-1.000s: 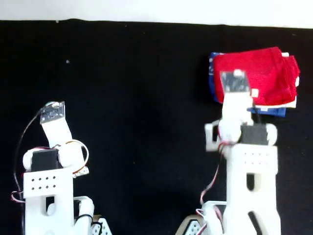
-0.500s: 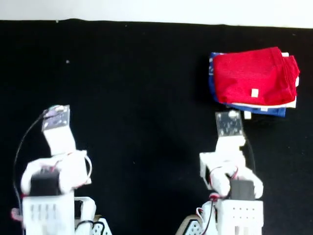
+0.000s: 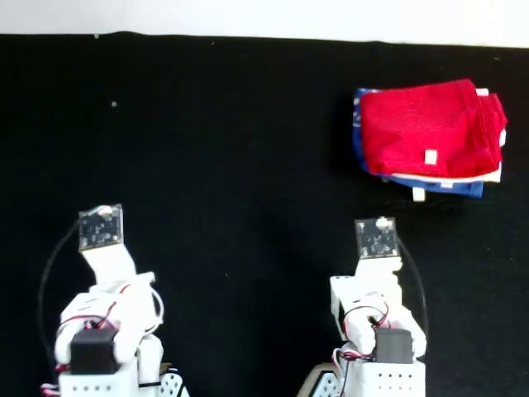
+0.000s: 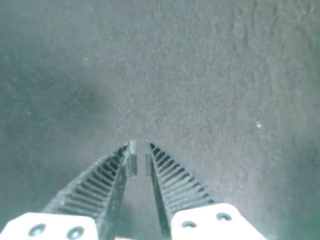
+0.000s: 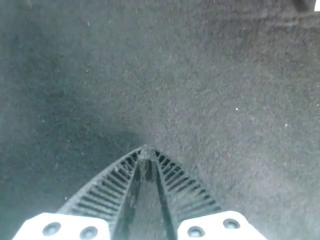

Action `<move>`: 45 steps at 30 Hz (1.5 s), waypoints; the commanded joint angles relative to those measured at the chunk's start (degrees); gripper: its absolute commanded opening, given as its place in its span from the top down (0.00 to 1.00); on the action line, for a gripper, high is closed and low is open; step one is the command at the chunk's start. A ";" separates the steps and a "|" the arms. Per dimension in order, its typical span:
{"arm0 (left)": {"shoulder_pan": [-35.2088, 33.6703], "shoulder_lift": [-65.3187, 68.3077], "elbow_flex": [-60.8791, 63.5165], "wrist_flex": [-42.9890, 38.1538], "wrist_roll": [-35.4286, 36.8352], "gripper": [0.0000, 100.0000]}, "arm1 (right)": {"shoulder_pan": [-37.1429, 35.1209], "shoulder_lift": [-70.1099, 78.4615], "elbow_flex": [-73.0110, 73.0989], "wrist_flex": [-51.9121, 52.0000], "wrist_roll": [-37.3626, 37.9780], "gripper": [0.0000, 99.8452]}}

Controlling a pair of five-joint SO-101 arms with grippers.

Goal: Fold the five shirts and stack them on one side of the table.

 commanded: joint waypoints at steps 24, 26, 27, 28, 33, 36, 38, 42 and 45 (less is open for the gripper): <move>3.21 -2.42 14.81 -4.84 2.02 0.99 | -0.66 -0.57 7.16 3.47 -13.45 0.99; 3.56 -2.42 14.81 -4.84 0.35 0.99 | -0.66 -0.57 7.16 3.47 -11.43 0.99; 3.56 -2.42 14.81 -4.84 0.97 0.99 | -0.66 -0.57 7.16 3.56 -11.08 0.99; 3.56 -2.42 14.81 -4.84 1.49 0.99 | -0.66 -0.57 7.16 3.56 -11.08 0.99; 3.74 -2.42 14.81 -4.84 4.57 0.99 | -0.75 -0.57 7.16 3.56 -11.08 0.99; 3.56 -2.42 14.81 -4.92 5.89 0.99 | -0.66 -0.57 7.16 3.56 -11.08 0.99; 3.47 -2.42 14.81 -4.92 5.80 0.99 | -0.66 -0.57 7.16 3.56 -11.08 0.99; 3.47 -2.42 14.81 -4.92 5.80 0.99 | -0.66 -0.57 7.16 3.56 -11.08 0.99; 3.65 -2.42 14.81 -4.92 5.80 0.99 | -0.66 -0.57 7.16 3.56 -10.99 0.99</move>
